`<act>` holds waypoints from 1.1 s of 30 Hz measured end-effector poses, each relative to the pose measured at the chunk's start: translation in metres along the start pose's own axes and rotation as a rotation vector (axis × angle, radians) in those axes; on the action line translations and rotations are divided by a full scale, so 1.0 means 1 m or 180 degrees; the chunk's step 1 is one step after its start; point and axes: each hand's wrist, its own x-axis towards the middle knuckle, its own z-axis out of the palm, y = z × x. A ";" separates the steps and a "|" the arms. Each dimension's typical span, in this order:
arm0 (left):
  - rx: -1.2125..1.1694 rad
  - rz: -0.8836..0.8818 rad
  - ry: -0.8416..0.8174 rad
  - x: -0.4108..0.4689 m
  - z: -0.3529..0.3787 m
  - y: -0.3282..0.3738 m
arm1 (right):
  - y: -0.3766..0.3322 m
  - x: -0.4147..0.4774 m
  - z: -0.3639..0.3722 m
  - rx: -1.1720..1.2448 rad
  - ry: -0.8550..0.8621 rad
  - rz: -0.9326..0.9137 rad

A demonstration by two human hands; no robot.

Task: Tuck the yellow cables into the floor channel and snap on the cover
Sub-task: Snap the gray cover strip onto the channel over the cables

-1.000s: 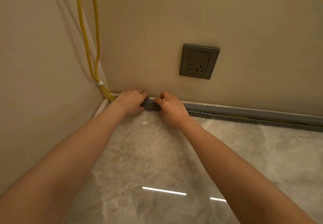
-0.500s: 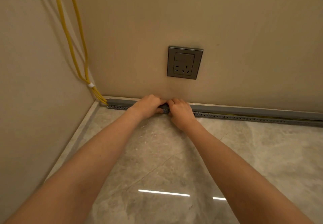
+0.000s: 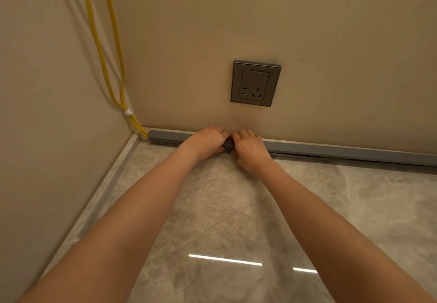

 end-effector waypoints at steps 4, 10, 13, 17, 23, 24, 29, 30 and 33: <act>0.0125 0.0011 0.0115 -0.003 0.009 -0.002 | 0.020 -0.017 0.003 -0.0301 0.0174 0.0043; -0.0329 -0.0160 -0.0111 0.002 0.001 -0.006 | 0.051 -0.041 0.001 -0.0423 0.0235 0.0571; -0.0241 -0.0238 -0.0287 0.005 -0.004 -0.001 | 0.060 -0.046 -0.003 -0.0248 0.0129 0.0699; -0.0041 -0.0236 -0.0165 0.005 -0.004 0.023 | 0.071 -0.050 -0.015 -0.0166 -0.0065 0.0730; -0.0139 0.0043 -0.0045 0.038 -0.002 0.083 | 0.091 -0.056 -0.026 -0.0517 -0.0381 0.0789; -0.0173 0.0062 -0.0062 0.041 -0.002 0.090 | 0.093 -0.058 -0.026 -0.0537 -0.0423 0.0807; -0.0011 0.0046 0.0052 0.050 -0.002 0.106 | 0.103 -0.065 -0.023 -0.0738 0.0184 0.0601; 0.0073 0.0043 0.0063 0.050 -0.002 0.108 | 0.104 -0.065 -0.022 -0.0821 0.0251 0.0591; 0.0376 0.0129 0.0063 0.050 -0.003 0.111 | 0.118 -0.064 -0.012 -0.0685 0.0244 0.0314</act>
